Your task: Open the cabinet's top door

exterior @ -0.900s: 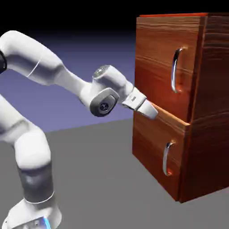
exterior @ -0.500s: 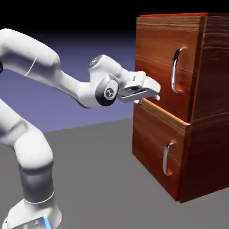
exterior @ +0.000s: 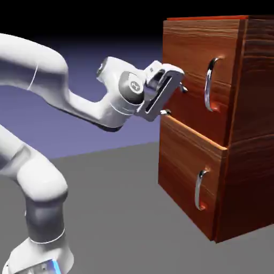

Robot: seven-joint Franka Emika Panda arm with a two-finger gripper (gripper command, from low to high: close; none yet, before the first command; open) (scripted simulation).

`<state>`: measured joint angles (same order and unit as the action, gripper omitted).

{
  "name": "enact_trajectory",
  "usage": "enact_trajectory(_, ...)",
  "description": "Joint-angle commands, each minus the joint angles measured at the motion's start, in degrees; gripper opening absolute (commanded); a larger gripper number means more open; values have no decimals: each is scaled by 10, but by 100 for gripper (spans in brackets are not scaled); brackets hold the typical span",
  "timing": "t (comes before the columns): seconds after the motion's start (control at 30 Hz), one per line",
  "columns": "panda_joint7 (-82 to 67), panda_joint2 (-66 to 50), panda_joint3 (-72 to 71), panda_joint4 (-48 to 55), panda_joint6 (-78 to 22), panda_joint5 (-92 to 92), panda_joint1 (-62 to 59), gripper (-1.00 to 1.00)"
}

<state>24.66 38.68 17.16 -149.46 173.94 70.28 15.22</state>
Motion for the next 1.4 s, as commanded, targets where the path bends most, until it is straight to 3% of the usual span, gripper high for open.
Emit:
enact_trajectory(0.0, -6, 2, 6, 4, 0, 25, 5, 0)
enact_trajectory(1.2, -234, 79, 225, 151, -1, 922, 191, 0)
enact_trajectory(1.37, -221, 36, 272, 199, -17, 950, 256, 0)
